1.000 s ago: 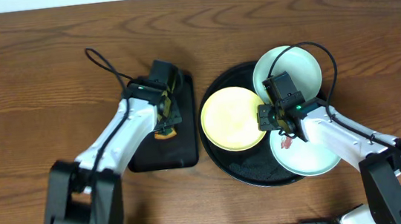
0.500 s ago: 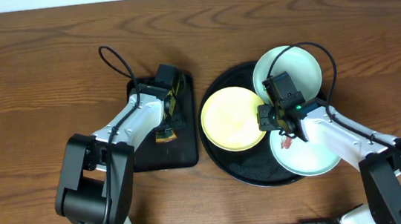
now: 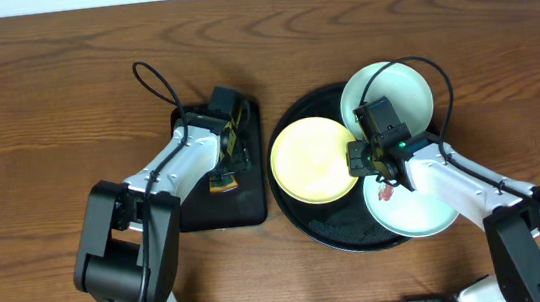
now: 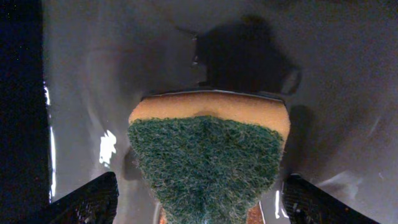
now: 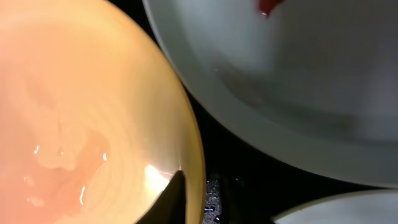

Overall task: Clean dirty plates on tray and stack at the side
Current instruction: 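Move the sponge back over the black tray with the left gripper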

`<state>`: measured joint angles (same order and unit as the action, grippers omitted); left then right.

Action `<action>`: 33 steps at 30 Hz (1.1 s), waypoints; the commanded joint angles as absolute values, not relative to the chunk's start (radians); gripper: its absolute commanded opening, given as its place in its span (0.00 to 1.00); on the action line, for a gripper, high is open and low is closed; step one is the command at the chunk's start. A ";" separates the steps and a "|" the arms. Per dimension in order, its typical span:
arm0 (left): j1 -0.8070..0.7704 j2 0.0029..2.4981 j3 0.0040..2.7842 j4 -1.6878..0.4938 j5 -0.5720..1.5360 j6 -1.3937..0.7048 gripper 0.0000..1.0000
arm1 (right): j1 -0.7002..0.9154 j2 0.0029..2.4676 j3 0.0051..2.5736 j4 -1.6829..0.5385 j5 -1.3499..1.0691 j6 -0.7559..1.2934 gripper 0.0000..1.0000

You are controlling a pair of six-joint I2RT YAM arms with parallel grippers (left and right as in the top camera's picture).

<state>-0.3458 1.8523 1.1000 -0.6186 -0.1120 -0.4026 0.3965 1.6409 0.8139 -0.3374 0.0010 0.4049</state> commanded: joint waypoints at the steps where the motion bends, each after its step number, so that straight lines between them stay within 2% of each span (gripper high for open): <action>1: -0.342 1.866 1.095 -0.626 -0.121 -0.389 0.85 | 0.390 1.646 0.810 -0.336 0.014 0.403 0.09; 2: -0.342 1.866 1.095 -0.626 -0.121 -0.389 0.86 | 0.391 1.646 0.809 -0.335 0.014 0.403 0.05; 5: -0.342 1.866 1.095 -0.626 -0.121 -0.389 0.86 | 0.391 1.646 0.809 -0.334 0.014 0.403 0.02; 16: -0.342 1.866 1.095 -0.626 -0.121 -0.389 0.86 | 0.391 1.654 0.803 -0.326 0.014 0.403 0.06; 18: -0.342 1.866 1.095 -0.626 -0.121 -0.389 0.86 | 0.391 1.654 0.803 -0.326 0.014 0.404 0.10; 28: -0.342 1.866 1.095 -0.626 -0.121 -0.389 0.86 | 0.390 1.655 0.803 -0.325 0.014 0.411 0.14; 33: -0.342 1.866 1.095 -0.626 -0.121 -0.389 0.87 | 0.391 1.655 0.803 -0.329 0.014 0.411 0.11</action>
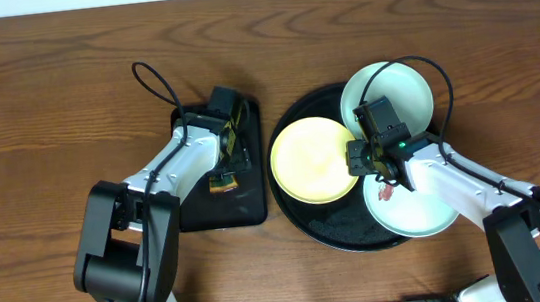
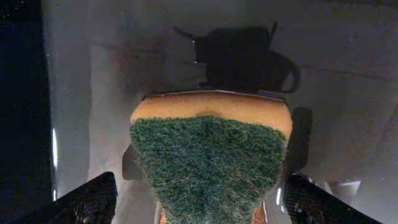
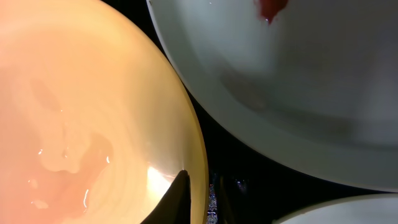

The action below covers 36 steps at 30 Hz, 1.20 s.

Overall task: Clean dirty plates on tray and stack at the side
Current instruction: 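Move the sponge back over the black tray with the left gripper, then grip the yellow plate rim with the right gripper and lift it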

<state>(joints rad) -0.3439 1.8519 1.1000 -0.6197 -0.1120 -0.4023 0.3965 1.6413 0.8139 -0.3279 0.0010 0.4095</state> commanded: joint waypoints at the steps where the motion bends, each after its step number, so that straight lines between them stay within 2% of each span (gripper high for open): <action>1: -0.342 1.866 1.095 -0.626 -0.121 -0.389 0.87 | 0.391 1.655 0.803 -0.330 0.014 0.411 0.10; 3: -0.342 1.866 1.095 -0.626 -0.121 -0.389 0.87 | 0.391 1.655 0.803 -0.331 0.014 0.411 0.09; 8: -0.342 1.866 1.095 -0.626 -0.121 -0.389 0.87 | 0.394 1.655 0.803 -0.331 0.014 0.411 0.15; 13: -0.342 1.866 1.095 -0.626 -0.121 -0.389 0.87 | 0.394 1.655 0.802 -0.331 0.018 0.411 0.09; 22: -0.342 1.866 1.095 -0.626 -0.121 -0.389 0.87 | 0.394 1.673 0.802 -0.325 0.018 0.411 0.15; 27: -0.342 1.866 1.095 -0.626 -0.121 -0.389 0.87 | 0.394 1.678 0.802 -0.318 0.017 0.414 0.15; 28: -0.342 1.866 1.095 -0.626 -0.121 -0.389 0.87 | 0.394 1.678 0.802 -0.318 0.017 0.414 0.14; 30: -0.342 1.866 1.095 -0.626 -0.121 -0.389 0.87 | 0.394 1.678 0.802 -0.318 0.018 0.414 0.01; 36: -0.342 1.866 1.095 -0.626 -0.121 -0.389 0.87 | 0.394 1.660 0.838 -0.329 0.019 0.410 0.01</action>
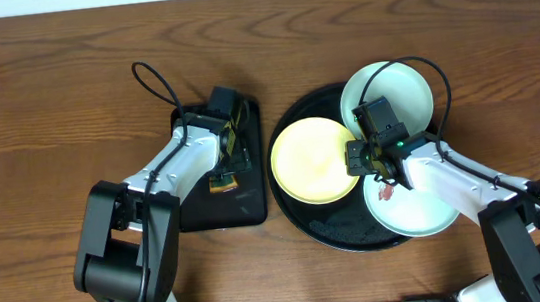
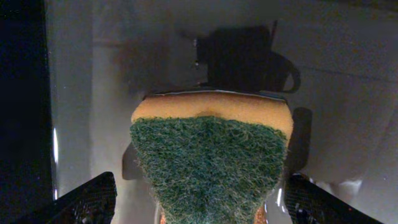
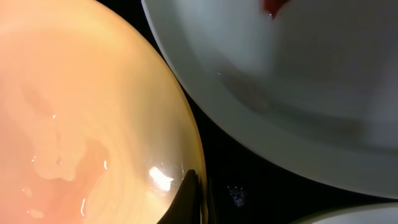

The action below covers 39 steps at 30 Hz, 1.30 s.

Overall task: Clean dirty plates on tray and stack at the side
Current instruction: 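Grip the yellow plate rim with the right gripper and lift it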

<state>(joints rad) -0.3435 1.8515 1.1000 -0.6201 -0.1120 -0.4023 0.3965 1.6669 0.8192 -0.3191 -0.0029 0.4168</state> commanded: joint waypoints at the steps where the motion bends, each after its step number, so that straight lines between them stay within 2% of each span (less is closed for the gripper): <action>1: -0.342 1.866 1.095 -0.626 -0.121 -0.389 0.87 | 0.394 1.651 0.848 -0.336 0.018 0.405 0.01; 13: -0.342 1.866 1.095 -0.626 -0.121 -0.389 0.87 | 0.394 1.489 0.998 -0.573 0.221 0.311 0.01; 27: -0.342 1.866 1.095 -0.626 -0.121 -0.389 0.87 | 0.402 1.301 0.999 -0.629 0.472 0.226 0.01; 32: -0.342 1.866 1.095 -0.626 -0.121 -0.389 0.87 | 0.471 1.273 0.999 -0.624 0.639 0.186 0.01; 39: -0.342 1.866 1.095 -0.626 -0.121 -0.389 0.87 | 0.654 1.275 0.999 -0.598 0.853 0.121 0.01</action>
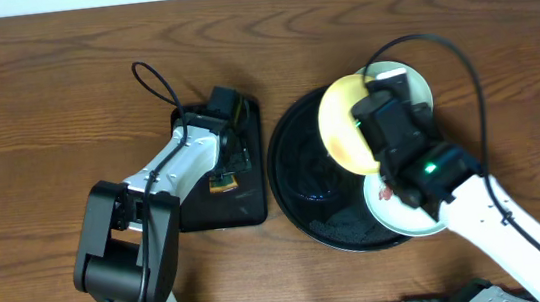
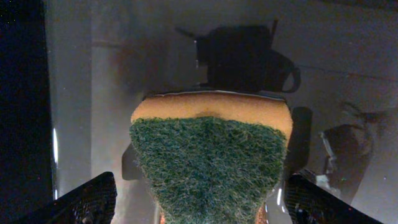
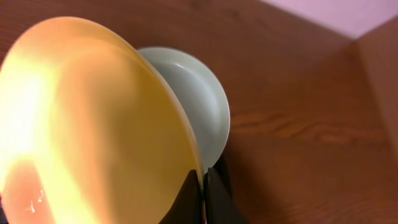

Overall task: Clean dirty plates on tray and stack at the side
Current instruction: 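Grip the yellow plate rim with the right gripper and lift it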

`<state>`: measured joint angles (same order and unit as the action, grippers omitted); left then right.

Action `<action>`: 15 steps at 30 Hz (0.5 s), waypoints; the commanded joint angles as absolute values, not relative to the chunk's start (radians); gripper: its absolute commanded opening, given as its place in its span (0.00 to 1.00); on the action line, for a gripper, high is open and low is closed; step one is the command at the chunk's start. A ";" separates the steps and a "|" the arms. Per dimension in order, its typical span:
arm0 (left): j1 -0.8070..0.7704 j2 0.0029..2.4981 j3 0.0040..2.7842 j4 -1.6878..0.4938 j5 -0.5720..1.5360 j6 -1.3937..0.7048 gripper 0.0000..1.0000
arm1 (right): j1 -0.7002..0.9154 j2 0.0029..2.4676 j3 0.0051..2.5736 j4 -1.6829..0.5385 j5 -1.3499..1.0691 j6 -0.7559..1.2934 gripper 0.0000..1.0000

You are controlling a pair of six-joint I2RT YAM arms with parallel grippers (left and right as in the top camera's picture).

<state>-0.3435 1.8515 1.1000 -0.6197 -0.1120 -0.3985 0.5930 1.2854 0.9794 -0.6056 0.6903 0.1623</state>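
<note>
My right gripper point(image 3: 203, 202) is shut on the rim of the yellow plate point(image 1: 347, 135), holding it tilted on edge above the round black tray point(image 1: 299, 183). The plate's face point(image 3: 93, 124) looks glossy, with a wet patch low down. A pale green plate point(image 1: 416, 81) lies at the tray's back right and shows behind the yellow one point(image 3: 199, 99). Another pale green plate point(image 1: 410, 219) at the front right carries a red smear point(image 1: 385, 194). My left gripper point(image 2: 199, 202) is shut on a green-and-orange sponge point(image 2: 208, 158) over the small black rectangular tray point(image 1: 196, 214).
Bare wooden table point(image 1: 45, 114) surrounds both trays. The left arm's cable point(image 1: 152, 83) loops up behind the rectangular tray. The right arm's cable point(image 1: 462, 60) arcs over the round tray's back right. A pale wall point(image 3: 336, 12) runs along the table's far edge.
The yellow plate lay flat on the round tray's left half with my right gripper at its rim. Now it is lifted, tilted and further back right. The left gripper and sponge have not moved.
At all three earlier moments the yellow plate lay flat on the round tray, my right gripper low at its right rim, with only small shifts. The left gripper stayed over the rectangular tray with the sponge. Now the right gripper holds the plate up off the tray.
</note>
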 commanded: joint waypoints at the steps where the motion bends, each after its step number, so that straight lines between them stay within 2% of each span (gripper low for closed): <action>1: -0.342 1.866 1.095 -0.626 -0.121 -0.389 0.87 | 0.682 1.275 0.999 -0.594 0.898 0.114 0.01; 11: -0.342 1.866 1.095 -0.626 -0.121 -0.389 0.87 | 0.964 1.284 0.999 -0.493 1.416 -0.025 0.01; 15: -0.342 1.866 1.095 -0.626 -0.121 -0.389 0.87 | 1.039 1.306 0.999 -0.412 1.530 -0.111 0.01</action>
